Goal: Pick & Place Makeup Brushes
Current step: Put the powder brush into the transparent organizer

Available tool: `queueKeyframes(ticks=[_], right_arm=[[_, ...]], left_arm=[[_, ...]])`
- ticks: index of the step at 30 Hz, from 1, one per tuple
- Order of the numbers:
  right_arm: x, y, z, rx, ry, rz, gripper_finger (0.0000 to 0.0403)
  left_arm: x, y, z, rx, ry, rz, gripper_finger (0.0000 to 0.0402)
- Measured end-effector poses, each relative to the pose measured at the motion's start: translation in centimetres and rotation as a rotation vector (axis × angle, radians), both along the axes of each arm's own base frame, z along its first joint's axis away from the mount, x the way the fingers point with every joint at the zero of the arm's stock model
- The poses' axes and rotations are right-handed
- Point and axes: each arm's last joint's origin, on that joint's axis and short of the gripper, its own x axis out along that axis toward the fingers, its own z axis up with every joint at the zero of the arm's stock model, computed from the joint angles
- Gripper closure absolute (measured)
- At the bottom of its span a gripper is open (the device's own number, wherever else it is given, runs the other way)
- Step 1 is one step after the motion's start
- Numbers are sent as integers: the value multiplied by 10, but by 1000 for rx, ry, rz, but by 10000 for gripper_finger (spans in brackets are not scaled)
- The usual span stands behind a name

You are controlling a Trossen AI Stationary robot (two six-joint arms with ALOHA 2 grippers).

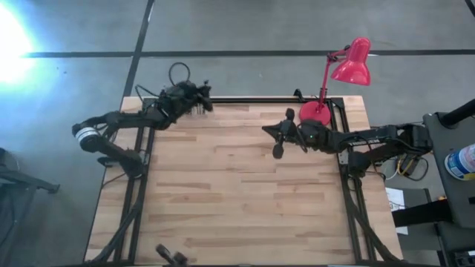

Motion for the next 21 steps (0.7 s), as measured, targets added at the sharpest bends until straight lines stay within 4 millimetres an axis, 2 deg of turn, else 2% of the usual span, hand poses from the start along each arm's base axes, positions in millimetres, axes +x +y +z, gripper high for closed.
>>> queueKeyframes(ticks=[7, 16, 21], right_arm=[[0, -12, 9, -38, -15, -31, 394], [6, -14, 26, -108, -38, -8, 394], [7, -14, 29, -120, -41, -6, 394]], left_arm=[[-21, 20, -2, -26, 16, 100, 366], [-31, 28, -9, -61, 82, 221, 366], [-34, 35, -18, -86, 102, 247, 366]])
